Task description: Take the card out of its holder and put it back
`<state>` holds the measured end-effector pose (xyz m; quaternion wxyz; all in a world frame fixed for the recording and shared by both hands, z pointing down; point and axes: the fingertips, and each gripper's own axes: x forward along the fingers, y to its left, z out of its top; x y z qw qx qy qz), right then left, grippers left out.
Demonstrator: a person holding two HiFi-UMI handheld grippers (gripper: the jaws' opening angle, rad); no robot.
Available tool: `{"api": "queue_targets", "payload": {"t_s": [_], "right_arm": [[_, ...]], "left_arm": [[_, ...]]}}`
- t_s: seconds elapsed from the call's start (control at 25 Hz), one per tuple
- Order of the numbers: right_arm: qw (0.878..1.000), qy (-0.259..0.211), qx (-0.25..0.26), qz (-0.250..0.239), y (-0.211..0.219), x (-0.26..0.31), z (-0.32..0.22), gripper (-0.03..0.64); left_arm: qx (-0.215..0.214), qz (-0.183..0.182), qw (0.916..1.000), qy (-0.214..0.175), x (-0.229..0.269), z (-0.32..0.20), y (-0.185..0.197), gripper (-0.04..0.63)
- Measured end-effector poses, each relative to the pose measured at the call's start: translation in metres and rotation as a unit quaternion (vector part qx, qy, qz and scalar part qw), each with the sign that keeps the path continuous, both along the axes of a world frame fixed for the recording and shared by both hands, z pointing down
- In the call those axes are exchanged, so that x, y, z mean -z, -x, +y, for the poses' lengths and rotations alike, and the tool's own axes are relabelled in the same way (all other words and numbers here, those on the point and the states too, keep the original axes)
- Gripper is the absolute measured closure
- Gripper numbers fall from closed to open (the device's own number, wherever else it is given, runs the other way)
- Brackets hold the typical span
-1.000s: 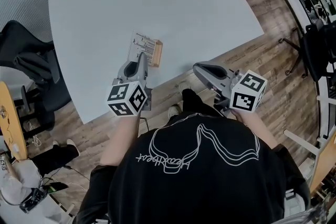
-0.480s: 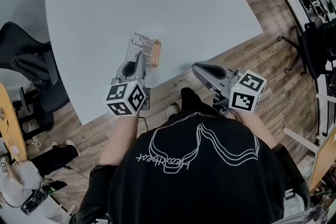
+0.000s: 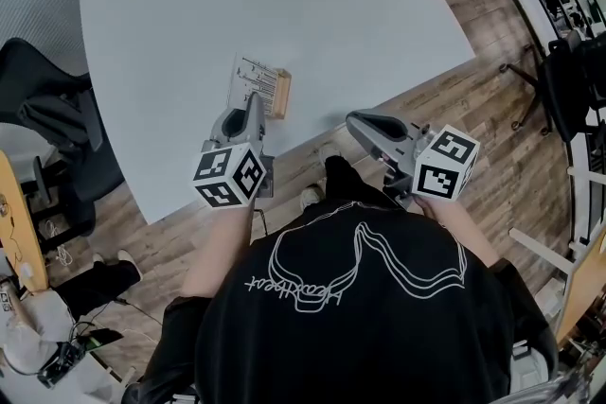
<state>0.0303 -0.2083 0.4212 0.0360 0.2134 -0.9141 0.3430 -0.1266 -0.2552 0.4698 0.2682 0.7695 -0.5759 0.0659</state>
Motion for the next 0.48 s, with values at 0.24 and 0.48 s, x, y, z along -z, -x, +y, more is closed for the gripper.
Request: {"api": "queue_targets", "payload": {"t_s": [0.24,0.48], "right_arm": [[1.0,0.0,-0.001,0.0,0.001,0.0,0.0,0.607],[1.0,0.002,-0.005,0.003,-0.002,-0.001,0.0,0.607]], "left_arm": [[-0.004,-0.003,1.0,0.007,-0.006,0.0,-0.004,0.571],[-0.01,-0.008,0.9998,0.016,-0.012,-0.002,-0.007,0.571]]}}
